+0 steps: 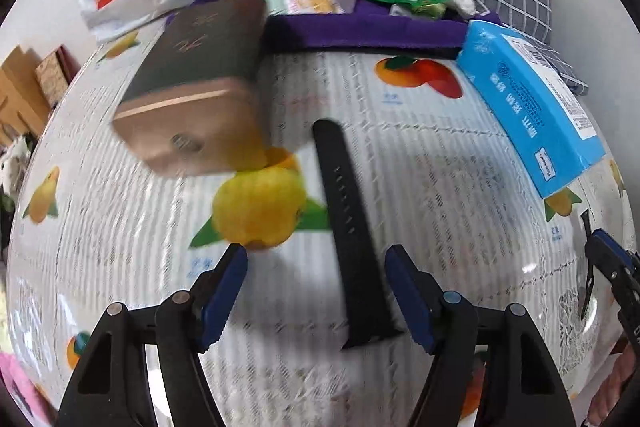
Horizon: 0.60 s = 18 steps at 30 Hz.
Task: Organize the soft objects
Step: 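Grasp the short black watch strap piece with the right tool while the left grasps the long piece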
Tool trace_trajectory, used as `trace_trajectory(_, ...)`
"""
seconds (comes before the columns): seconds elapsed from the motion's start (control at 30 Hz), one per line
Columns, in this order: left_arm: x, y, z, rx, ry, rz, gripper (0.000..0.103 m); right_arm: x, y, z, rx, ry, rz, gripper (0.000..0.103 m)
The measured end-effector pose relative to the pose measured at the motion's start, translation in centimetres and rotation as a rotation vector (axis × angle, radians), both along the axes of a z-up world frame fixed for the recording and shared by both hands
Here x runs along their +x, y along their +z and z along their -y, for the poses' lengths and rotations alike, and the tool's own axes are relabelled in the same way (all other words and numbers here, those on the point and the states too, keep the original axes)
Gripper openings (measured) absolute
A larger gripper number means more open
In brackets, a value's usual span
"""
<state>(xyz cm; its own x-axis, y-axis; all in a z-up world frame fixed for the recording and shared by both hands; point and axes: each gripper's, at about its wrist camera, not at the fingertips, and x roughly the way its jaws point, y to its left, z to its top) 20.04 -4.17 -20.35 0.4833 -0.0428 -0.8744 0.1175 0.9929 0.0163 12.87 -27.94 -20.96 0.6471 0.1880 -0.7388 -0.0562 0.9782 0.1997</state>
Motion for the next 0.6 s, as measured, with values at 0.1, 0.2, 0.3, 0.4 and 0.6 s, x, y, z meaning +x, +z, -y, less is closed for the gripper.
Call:
trace_trajectory(0.1, 0.8, 0.3, 1.1, -0.014, -0.036, 0.041, 0.021, 0.0, -0.3, -0.2, 0.003, 0.007, -0.006, 0.020)
trace_trajectory(0.2, 1.1, 0.3, 1.4, -0.015, -0.044, 0.033, 0.020, 0.0, -0.5, -0.1, 0.006, 0.002, -0.012, 0.020)
trace_trajectory(0.3, 1.0, 0.2, 1.0, -0.038, -0.043, 0.035, 0.021, 0.4, -1.1, 0.1, 0.007, -0.001, -0.031, 0.020)
trace_trajectory(0.4, 1.1, 0.2, 1.1, -0.051, -0.049, 0.040, 0.026, 0.5, -1.6, 0.2, 0.008, 0.008, -0.029, 0.021)
trace_trajectory(0.6, 1.8, 0.0, 2.2, -0.014, -0.070, 0.051, 0.035, 0.0, -1.7, 0.1, -0.047, 0.026, -0.035, 0.022)
